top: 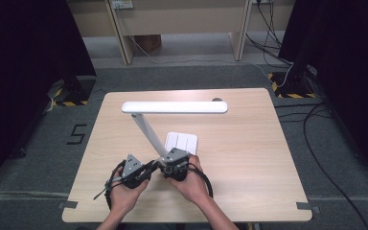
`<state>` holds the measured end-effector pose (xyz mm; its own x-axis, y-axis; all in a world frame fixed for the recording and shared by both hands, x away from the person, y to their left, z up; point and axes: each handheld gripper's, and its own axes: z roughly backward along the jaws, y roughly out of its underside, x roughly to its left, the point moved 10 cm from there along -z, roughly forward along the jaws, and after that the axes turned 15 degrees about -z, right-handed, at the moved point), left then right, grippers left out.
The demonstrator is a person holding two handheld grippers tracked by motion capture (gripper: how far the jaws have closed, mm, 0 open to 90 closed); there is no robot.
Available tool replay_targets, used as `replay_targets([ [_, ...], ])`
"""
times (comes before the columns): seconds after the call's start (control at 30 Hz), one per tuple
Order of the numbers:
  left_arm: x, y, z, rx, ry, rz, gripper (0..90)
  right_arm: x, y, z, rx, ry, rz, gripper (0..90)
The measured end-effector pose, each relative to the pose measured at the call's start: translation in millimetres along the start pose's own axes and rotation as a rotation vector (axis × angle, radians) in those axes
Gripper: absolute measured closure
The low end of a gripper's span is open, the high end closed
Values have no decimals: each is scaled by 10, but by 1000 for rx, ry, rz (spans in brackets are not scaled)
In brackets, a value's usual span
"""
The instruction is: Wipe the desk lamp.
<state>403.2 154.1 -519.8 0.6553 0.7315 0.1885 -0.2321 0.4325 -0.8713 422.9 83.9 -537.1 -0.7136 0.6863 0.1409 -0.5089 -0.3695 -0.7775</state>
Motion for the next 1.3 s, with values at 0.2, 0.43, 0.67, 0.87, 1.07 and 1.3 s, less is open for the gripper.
replay_targets([
  [0.2, -4, 19, -23, -4, 1, 6, 812, -3, -1, 45, -7, 6, 1, 833],
  [0.43, 2, -67, -10, -40, 30, 19, 638, -49, 23, 64, 30, 42, -3, 852],
  [0.67, 124, -389, 138, -137, -11, 8, 547, -46, 66, -8, 87, 47, -9, 855],
  [0.87, 254, -609, 184, -184, -45, 10, 512, -52, 105, -80, 115, 59, -6, 855],
  [1.07, 345, -745, 143, -199, -61, 3, 494, -63, 151, -133, 122, 57, -34, 855],
  [1.3, 422, -776, 88, -205, -84, 23, 495, -76, 158, -138, 132, 44, -57, 856],
])
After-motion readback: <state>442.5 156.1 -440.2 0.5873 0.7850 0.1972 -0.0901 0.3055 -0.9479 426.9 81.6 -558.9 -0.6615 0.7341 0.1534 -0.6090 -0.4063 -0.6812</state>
